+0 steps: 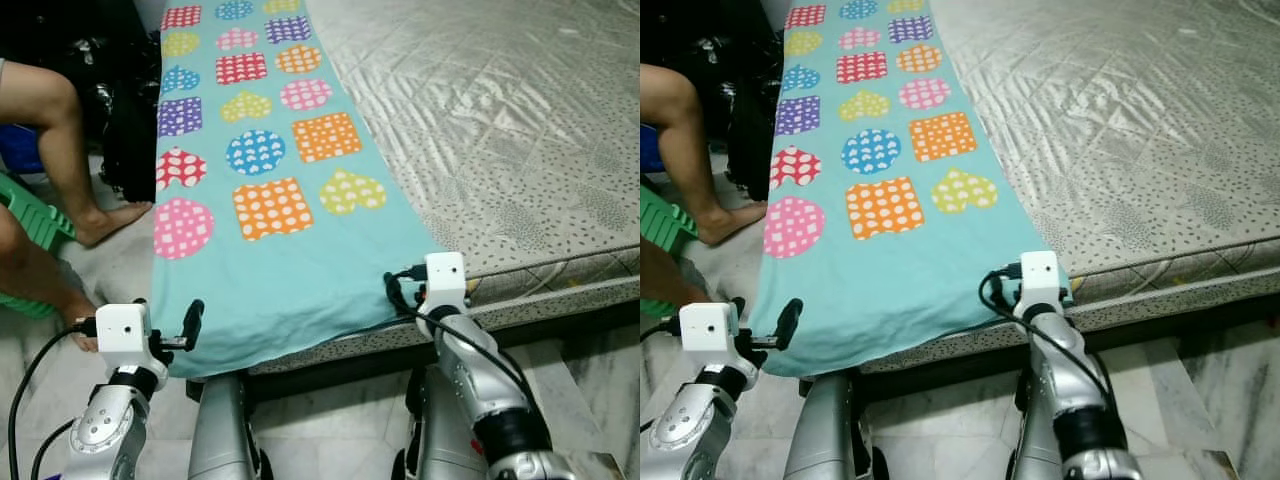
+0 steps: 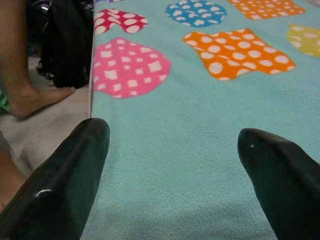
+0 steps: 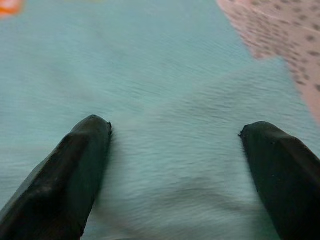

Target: Clean up the room

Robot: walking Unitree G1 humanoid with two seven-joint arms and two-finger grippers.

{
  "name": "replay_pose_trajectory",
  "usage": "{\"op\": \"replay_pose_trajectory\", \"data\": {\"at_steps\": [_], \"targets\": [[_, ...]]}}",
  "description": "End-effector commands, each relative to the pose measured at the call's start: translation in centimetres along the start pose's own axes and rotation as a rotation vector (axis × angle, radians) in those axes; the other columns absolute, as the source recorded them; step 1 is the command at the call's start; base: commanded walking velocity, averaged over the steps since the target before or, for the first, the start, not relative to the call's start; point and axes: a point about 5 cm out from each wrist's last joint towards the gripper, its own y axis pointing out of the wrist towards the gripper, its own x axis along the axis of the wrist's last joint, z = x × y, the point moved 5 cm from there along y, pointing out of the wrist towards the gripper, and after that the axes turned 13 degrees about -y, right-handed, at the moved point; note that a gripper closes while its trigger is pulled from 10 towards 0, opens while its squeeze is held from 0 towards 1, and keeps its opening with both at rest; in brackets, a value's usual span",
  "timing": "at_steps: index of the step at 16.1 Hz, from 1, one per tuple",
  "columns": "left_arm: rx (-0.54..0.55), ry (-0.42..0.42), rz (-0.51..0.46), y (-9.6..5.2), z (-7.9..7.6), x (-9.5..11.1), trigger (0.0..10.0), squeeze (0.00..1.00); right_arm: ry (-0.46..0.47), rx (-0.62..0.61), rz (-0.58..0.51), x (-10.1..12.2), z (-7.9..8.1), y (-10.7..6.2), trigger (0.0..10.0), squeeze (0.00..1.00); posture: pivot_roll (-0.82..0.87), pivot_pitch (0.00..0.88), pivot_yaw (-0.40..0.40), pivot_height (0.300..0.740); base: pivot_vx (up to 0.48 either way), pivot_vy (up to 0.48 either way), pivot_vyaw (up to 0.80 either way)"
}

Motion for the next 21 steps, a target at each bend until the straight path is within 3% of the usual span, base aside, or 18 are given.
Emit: {"op": "replay_pose_trajectory", "data": {"at_steps": [1, 4, 6, 9, 13, 15, 16, 19, 21], "targets": [[0.031, -0.006, 0.019, -0.3, 0.8, -0.4, 10.0, 0.0, -0.015, -0.039, 0.011, -0.3, -1.0, 0.2, 10.0, 0.0, -0.03, 0.164, 0.066, 0.535, 0.0, 0.0, 0.0], [0.029, -0.008, 0.025, -0.3, 0.8, -0.5, 10.0, 0.0, -0.094, -0.099, 0.039, -1.2, -2.9, 0.3, 10.0, 0.0, -0.03, 0.166, 0.067, 0.535, 0.0, 0.0, 0.0], [0.03, -0.009, 0.028, -0.3, 0.8, -0.6, 10.0, 0.0, -0.168, -0.095, 0.103, -3.8, -4.1, -0.8, 10.0, 0.0, -0.03, 0.166, 0.067, 0.535, 0.0, 0.0, 0.0], [0.03, -0.01, 0.031, -0.3, 0.9, -0.6, 10.0, 0.0, -0.205, -0.051, 0.125, -5.6, -3.9, -2.3, 10.0, 0.0, -0.04, 0.169, 0.07, 0.535, 0.0, 0.0, 0.0], [0.023, -0.01, 0.037, -0.1, 0.8, -0.7, 10.0, 0.0, -0.179, 0.028, 0.135, -6.8, -2.3, -3.2, 10.0, 0.0, -0.05, 0.163, 0.077, 0.535, 0.0, 0.0, 0.0], [0.022, -0.01, 0.037, 0.0, 0.8, -0.7, 10.0, 0.0, -0.175, 0.03, 0.124, -6.4, -2.0, -3.3, 10.0, 0.0, -0.05, 0.159, 0.076, 0.535, 0.0, 0.0, 0.0], [0.023, -0.01, 0.034, 0.1, 0.8, -0.6, 10.0, 0.0, -0.157, 0.007, 0.057, -4.9, -2.2, -3.1, 10.0, 0.0, -0.05, 0.157, 0.075, 0.535, 0.0, 0.0, 0.0], [0.024, -0.014, 0.031, 0.2, 0.7, -0.7, 10.0, 0.0, -0.16, -0.051, -0.015, -3.3, -2.7, -3.3, 10.0, 0.0, -0.06, 0.14, 0.067, 0.535, 0.0, 0.0, 0.0], [0.023, -0.014, 0.029, 0.3, 0.7, -0.9, 10.0, 0.0, -0.093, -0.092, -0.111, -1.4, -2.8, -3.8, 10.0, 0.0, -0.06, 0.12, 0.061, 0.535, 0.0, 0.0, 0.0]]}}
